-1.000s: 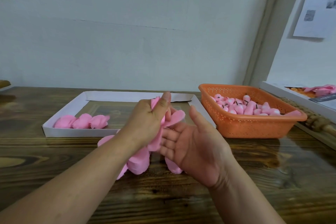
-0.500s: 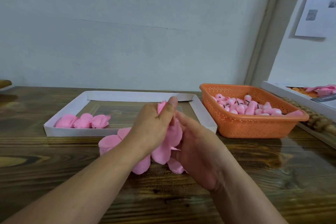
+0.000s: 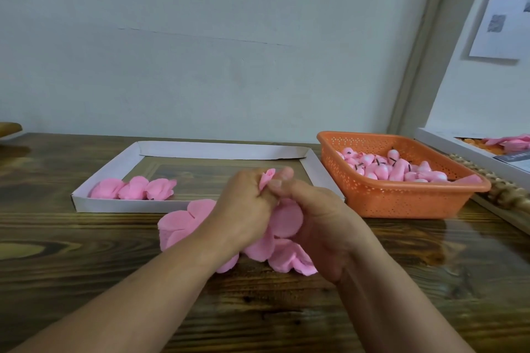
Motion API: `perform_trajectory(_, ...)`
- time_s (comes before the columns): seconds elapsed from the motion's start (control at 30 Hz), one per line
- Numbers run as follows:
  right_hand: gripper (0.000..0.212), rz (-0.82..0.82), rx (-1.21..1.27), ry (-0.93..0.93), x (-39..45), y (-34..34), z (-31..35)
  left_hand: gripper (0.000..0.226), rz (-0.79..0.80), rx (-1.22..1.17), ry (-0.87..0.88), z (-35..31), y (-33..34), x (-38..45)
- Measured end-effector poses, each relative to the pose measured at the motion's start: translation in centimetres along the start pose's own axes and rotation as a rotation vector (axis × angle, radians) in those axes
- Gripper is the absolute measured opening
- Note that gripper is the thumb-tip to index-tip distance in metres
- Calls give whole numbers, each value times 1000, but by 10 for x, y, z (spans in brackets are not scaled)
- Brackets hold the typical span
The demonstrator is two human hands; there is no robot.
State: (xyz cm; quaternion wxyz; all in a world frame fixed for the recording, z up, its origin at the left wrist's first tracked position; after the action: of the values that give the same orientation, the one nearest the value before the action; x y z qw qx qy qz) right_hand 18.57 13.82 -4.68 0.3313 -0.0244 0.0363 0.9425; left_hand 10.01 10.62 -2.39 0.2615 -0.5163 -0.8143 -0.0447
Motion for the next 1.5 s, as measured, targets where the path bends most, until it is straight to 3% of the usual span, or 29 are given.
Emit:
perform_trajectory(0.2,32,-201,-34,-191,-4,-13,14,48,-53,-17,-55,5,-2,1)
perform_trajectory(0.43,23,-162,-379,-346,-8,-11,38,29,11,19,-87,10,1,6)
perform_trajectory(0.67,22,-230,-494,-429,-9,-11,47,29,32,36,-55,9,1,10)
perform_trajectory(0.77,17,-253,-556,-437,-9,-10,48,6,-15,16,-37,9,-2,9)
perform_trajectory(0.8,14,-250,-578,-434,-9,-9,48,13,-21,11,-50,11,-3,8)
perform_trajectory(0.87,8,-243,-611,-422,-8,-8,49,59,8,4,-67,15,0,8)
perform_trajectory(0.93,5,-241,-644,-408,-8,-8,49,86,37,7,-97,16,3,7)
perform_trajectory(1.17,28,-283,-775,-409,-2,-8,46,82,115,109,-126,24,5,3)
perform_trajectory(1.3,21,-318,-690,-339,2,-21,41,105,242,-13,-233,20,-4,1)
perform_trajectory(1.37,23,-354,-624,-342,2,-34,44,96,119,-222,-304,14,-26,-2)
perform_trajectory(1.43,22,-368,-557,-365,1,-43,49,62,-46,-423,-456,18,-45,-12)
perform_trajectory(1.5,21,-327,-443,-388,-1,-44,53,31,-92,-479,-570,30,-48,-32)
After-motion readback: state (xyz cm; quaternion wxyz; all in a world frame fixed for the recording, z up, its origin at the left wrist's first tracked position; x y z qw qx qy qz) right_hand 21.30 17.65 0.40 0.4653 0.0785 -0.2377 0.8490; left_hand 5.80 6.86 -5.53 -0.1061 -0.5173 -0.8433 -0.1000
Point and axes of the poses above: each hand's wrist, its own x-axis towards the middle knuckle, its own y-axis out of the palm, z = x × y, the point moved 6 cm from there along x, towards the middle knuckle, and after that the axes turned 12 degrees about -x, right-handed, at the moved point
